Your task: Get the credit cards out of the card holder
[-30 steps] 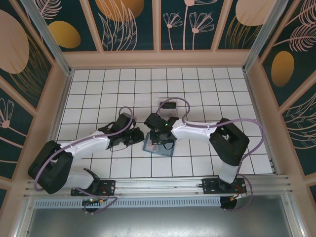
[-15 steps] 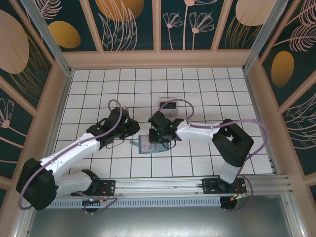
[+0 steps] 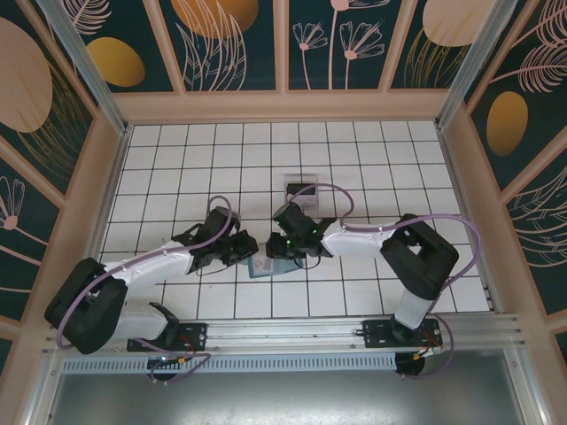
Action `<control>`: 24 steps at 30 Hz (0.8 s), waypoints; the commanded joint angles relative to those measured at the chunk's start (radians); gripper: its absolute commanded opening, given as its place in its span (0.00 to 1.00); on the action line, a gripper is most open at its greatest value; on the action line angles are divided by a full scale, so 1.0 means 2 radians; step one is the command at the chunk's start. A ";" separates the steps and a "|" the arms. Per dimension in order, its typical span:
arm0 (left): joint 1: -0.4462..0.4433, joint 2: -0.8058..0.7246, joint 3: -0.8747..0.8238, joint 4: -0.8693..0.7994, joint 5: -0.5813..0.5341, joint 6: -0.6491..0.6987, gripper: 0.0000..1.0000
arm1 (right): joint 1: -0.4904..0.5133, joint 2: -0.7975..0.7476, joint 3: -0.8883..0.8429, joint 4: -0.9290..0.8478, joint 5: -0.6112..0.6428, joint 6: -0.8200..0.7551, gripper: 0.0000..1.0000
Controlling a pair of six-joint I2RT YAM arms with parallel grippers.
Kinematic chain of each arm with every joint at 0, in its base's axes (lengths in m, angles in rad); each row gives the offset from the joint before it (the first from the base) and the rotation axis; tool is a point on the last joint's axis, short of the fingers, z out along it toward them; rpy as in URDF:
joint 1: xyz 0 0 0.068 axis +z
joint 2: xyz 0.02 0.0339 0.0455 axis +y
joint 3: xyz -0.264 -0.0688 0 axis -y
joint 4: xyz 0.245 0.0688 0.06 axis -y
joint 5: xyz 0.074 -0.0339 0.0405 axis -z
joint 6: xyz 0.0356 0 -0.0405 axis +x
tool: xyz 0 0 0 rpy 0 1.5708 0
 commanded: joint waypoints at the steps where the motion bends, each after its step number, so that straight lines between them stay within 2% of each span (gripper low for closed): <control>1: 0.000 0.016 -0.007 0.043 0.026 -0.008 0.14 | -0.002 -0.021 -0.009 0.018 -0.010 0.008 0.17; 6: 0.000 0.047 -0.001 0.044 0.035 -0.002 0.14 | -0.003 -0.031 -0.016 0.016 -0.011 0.004 0.18; 10: -0.001 0.066 0.015 0.011 0.014 0.012 0.14 | -0.004 -0.032 -0.019 0.015 -0.012 0.003 0.18; 17: -0.001 0.089 0.032 0.001 0.031 0.028 0.14 | -0.004 -0.038 -0.021 0.015 -0.012 0.003 0.20; 21: -0.002 0.096 0.041 -0.005 0.041 0.037 0.14 | -0.005 -0.051 -0.019 0.003 -0.005 0.002 0.24; 24: -0.001 0.098 0.047 -0.009 0.047 0.041 0.15 | -0.007 -0.069 -0.015 -0.016 0.009 0.000 0.33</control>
